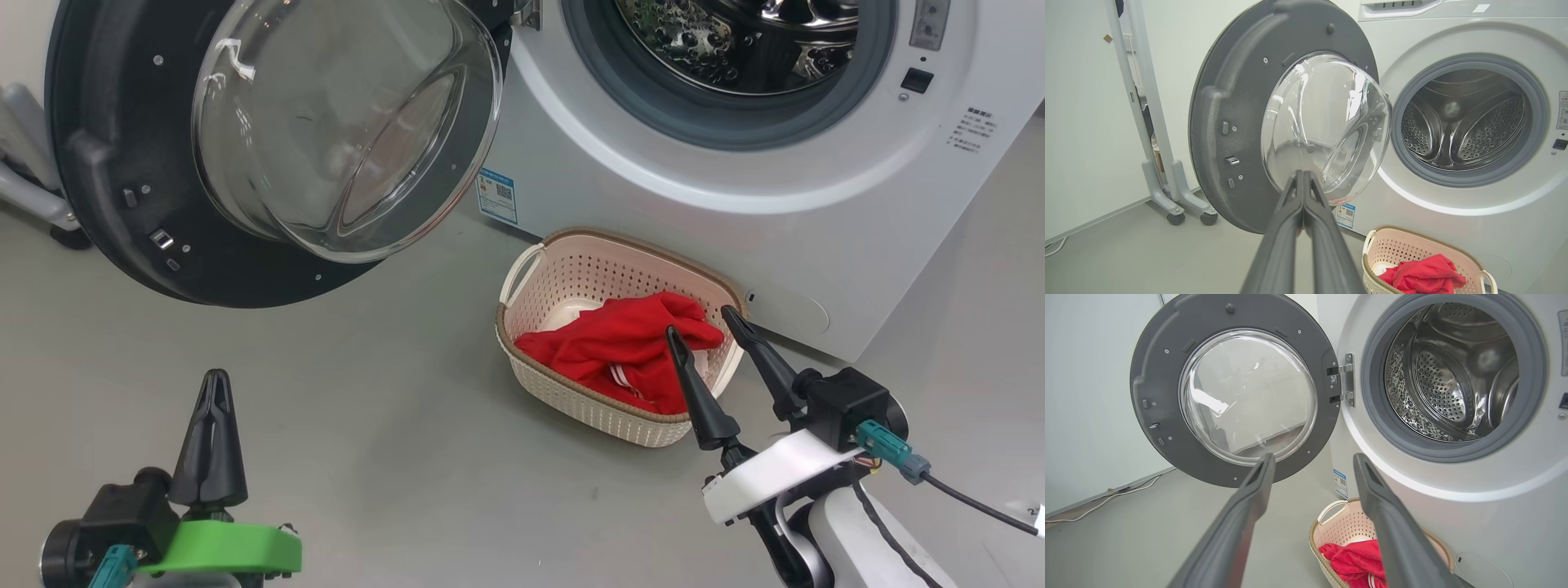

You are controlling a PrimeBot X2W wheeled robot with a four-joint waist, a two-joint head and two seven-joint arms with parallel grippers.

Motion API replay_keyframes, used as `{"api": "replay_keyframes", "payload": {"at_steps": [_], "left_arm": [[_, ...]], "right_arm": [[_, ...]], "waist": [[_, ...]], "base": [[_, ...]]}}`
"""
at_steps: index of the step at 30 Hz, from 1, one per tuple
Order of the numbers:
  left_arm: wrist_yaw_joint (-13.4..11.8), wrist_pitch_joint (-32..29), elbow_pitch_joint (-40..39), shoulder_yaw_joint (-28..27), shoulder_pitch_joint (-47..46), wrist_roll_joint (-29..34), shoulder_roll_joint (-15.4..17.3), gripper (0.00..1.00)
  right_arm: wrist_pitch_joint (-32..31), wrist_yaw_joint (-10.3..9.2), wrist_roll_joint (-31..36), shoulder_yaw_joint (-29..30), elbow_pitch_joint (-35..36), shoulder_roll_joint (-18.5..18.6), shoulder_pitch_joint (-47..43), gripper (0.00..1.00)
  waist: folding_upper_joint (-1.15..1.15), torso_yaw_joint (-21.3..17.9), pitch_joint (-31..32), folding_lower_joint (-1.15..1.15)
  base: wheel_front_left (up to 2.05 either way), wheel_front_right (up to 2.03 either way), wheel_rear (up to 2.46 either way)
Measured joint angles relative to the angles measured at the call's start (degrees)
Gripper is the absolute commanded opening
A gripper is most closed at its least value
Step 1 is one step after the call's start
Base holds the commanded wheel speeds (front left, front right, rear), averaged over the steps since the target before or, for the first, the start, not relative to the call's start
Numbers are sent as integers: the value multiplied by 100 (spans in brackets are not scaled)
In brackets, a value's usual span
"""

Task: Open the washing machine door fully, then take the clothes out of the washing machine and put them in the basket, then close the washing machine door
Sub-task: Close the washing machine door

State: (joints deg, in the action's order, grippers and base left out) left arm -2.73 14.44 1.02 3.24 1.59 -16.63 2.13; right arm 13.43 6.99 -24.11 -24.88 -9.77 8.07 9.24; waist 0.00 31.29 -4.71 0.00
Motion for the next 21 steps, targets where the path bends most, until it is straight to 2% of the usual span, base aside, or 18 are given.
{"api": "replay_keyframes", "payload": {"at_steps": [10, 16, 21], "left_arm": [[12, 0, -187, -56, 5, -1, 0, 0], [130, 0, -466, -254, -88, 16, 8, 0], [202, 0, -682, -644, -400, 158, 408, 0]], "right_arm": [[-12, -10, 10, 30, 125, 162, -1, 100], [-135, -122, 68, 68, 301, 302, -16, 100], [-232, -160, 168, 69, 439, 388, -23, 100]], "waist": [[0, -2, -220, 0], [0, 2, -477, 0], [0, -20, -726, 0]], "base": [[0, 0, 0], [0, 0, 0], [0, 0, 0]]}}
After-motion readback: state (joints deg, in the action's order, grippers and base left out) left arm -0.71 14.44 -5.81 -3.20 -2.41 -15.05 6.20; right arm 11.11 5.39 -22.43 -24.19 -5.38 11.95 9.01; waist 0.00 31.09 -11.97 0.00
